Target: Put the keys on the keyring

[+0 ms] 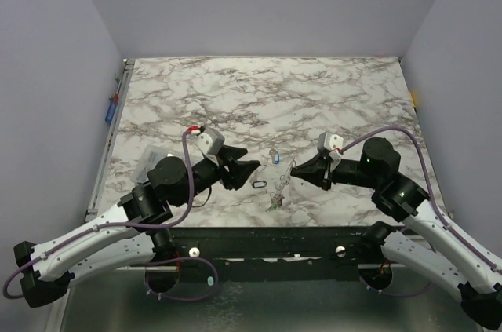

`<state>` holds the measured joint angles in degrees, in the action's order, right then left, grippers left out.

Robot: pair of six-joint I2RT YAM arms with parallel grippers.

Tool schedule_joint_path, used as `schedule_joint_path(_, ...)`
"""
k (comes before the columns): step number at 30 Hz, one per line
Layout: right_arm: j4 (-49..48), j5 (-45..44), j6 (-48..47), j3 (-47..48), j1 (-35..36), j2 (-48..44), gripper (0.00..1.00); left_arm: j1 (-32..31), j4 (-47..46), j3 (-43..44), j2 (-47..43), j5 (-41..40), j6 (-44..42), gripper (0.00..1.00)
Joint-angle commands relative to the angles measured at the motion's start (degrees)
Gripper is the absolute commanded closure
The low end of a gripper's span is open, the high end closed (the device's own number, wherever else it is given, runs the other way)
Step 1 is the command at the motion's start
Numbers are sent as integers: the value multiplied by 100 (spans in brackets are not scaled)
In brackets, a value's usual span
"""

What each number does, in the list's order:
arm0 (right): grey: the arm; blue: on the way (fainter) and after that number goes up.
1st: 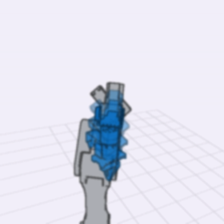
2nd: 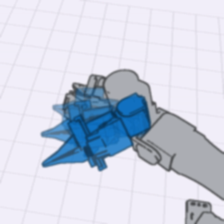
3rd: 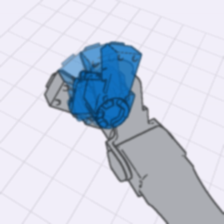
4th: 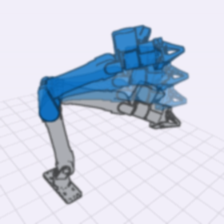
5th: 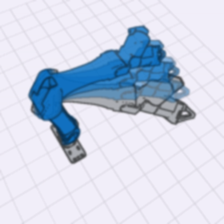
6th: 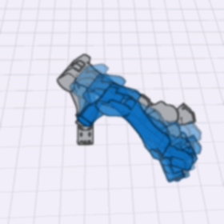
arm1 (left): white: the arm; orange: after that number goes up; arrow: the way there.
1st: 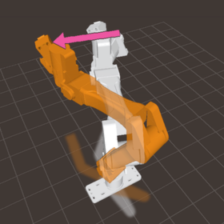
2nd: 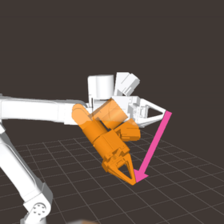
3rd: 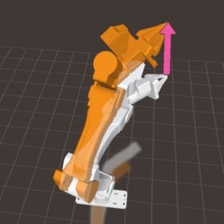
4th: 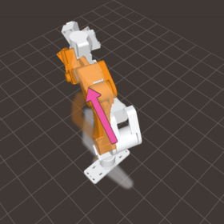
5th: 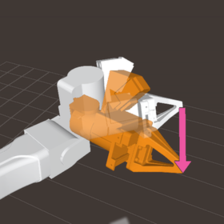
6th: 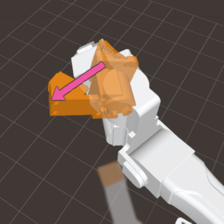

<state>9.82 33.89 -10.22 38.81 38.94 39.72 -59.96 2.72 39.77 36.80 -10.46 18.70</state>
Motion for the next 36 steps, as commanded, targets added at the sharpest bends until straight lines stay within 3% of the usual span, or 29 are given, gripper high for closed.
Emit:
schedule_joint_path(1, 259, 734, -86, 385, 16, 0, 99, 0, -461, 286, 458, 2132, -1630, 46)
schedule_joint_path(6, 418, 1199, -8, 611, 14, 35, 99, 2, -976, 432, 984, 3193, -2154, 51)
schedule_joint_path(13, 638, 1617, 29, 793, 13, 40, 99, 2, -1642, 479, 1375, 4057, -2105, 53)
schedule_joint_path(17, 680, 1779, 55, 845, 17, 44, 99, 2, -1894, 475, 1417, 4250, -2008, 54)
schedule_joint_path(23, 664, 1851, 51, 926, 13, 54, 99, 2, -2002, 491, 1550, 4390, -1889, 63)
schedule_joint_path(36, 517, 2027, 216, 982, 16, -26, 99, 2, -2503, 290, 1737, 4173, -1539, 65)
